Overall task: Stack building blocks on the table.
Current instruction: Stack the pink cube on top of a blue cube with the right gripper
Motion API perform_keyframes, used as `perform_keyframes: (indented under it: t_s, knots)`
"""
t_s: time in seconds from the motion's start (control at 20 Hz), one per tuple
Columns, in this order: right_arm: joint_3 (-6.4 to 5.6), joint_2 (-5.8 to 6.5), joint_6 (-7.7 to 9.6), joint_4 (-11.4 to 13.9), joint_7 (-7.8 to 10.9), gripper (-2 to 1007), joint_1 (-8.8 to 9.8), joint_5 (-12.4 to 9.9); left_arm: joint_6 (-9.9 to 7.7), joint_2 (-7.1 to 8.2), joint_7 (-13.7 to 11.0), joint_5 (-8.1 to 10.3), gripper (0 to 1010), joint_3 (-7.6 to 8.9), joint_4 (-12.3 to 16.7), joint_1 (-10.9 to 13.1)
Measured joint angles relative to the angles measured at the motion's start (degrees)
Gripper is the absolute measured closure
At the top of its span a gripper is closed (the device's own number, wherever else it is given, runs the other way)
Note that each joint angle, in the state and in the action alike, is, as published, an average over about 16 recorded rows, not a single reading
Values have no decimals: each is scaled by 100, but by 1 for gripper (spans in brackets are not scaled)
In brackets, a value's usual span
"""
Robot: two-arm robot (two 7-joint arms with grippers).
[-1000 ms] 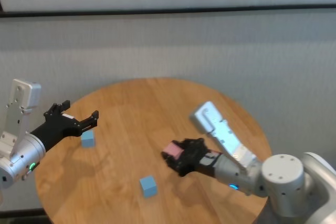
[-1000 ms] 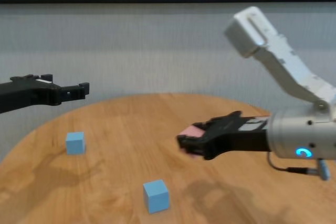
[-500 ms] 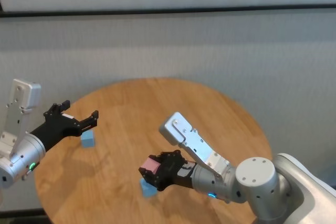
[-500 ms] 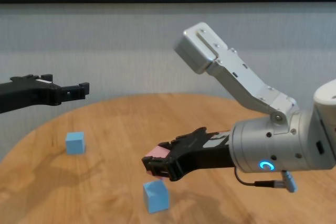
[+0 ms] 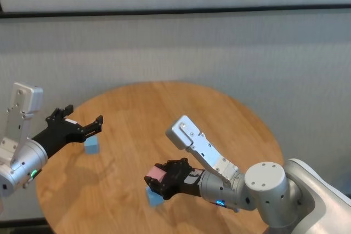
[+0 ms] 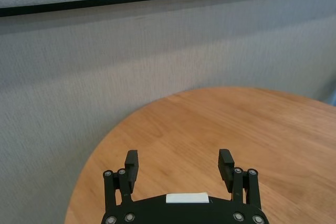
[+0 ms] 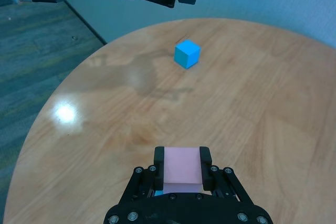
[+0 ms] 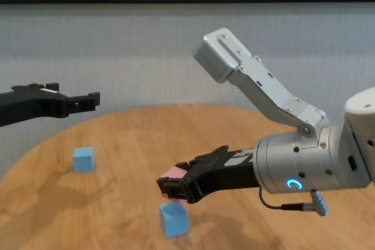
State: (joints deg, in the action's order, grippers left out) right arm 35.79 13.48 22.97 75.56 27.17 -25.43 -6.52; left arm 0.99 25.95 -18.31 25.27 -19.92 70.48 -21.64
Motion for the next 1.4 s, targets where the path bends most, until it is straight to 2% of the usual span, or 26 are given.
perform_keyframes:
  t_s: [0.55, 1.4]
  knots:
    - [-14, -36, 52, -89, 137, 637, -51, -28, 0, 0, 0, 0, 10, 0, 0, 0]
    - [50, -75, 185, -227, 263, 637, -139, -161, 0, 0, 0, 0, 10, 0, 0, 0]
